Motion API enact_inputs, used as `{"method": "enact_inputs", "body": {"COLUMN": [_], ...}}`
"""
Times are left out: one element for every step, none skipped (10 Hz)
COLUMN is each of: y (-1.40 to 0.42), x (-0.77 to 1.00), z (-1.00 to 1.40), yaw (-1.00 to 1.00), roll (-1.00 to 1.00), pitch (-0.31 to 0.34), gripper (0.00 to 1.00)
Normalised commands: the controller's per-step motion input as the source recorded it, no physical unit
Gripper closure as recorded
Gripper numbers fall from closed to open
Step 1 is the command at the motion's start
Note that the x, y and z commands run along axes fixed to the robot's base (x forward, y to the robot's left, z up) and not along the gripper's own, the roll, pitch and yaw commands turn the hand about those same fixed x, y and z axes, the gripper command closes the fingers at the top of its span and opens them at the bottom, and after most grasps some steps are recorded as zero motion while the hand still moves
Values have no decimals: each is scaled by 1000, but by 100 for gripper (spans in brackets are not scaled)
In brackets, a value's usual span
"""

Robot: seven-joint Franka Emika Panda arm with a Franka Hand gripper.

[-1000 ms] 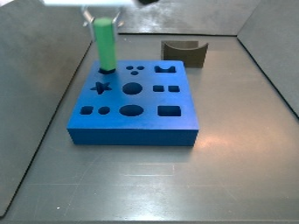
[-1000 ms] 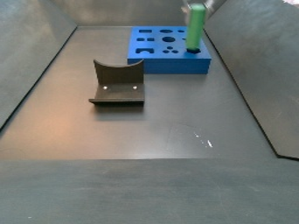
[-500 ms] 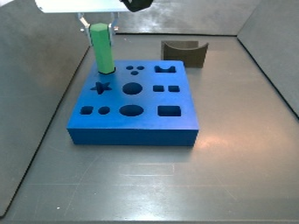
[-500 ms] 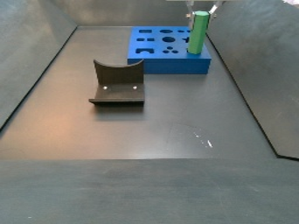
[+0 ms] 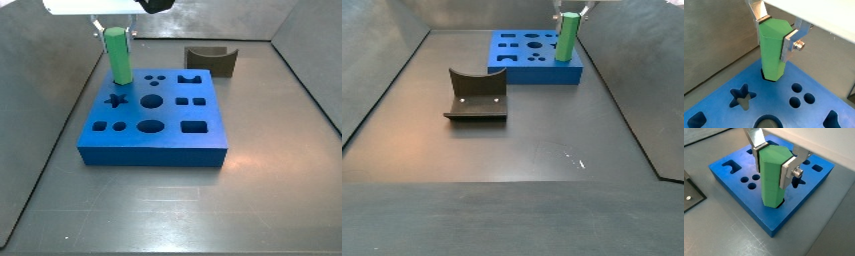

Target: Insert the hexagon object.

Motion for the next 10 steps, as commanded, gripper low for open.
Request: {"method": "enact_inputs", "body": {"y": [-129,-49,0,0,0,-11,-26,-3,0,0], "x": [0,0,0,20,49,91,149,0,0,0], "z": [-529,-554,-594,-574,-529,-423,-286,-83,0,0], "yaw": [0,0,0,0,0,0,0,-49,0,0], "roll": [-239,-221,-157,-91,-27,0,46,0,-6,0], "pitch": [-154,-170,-150,-121,-70,0,10,-11,0,0], "gripper": [100,100,100,100,100,100,100,100,100,100]}}
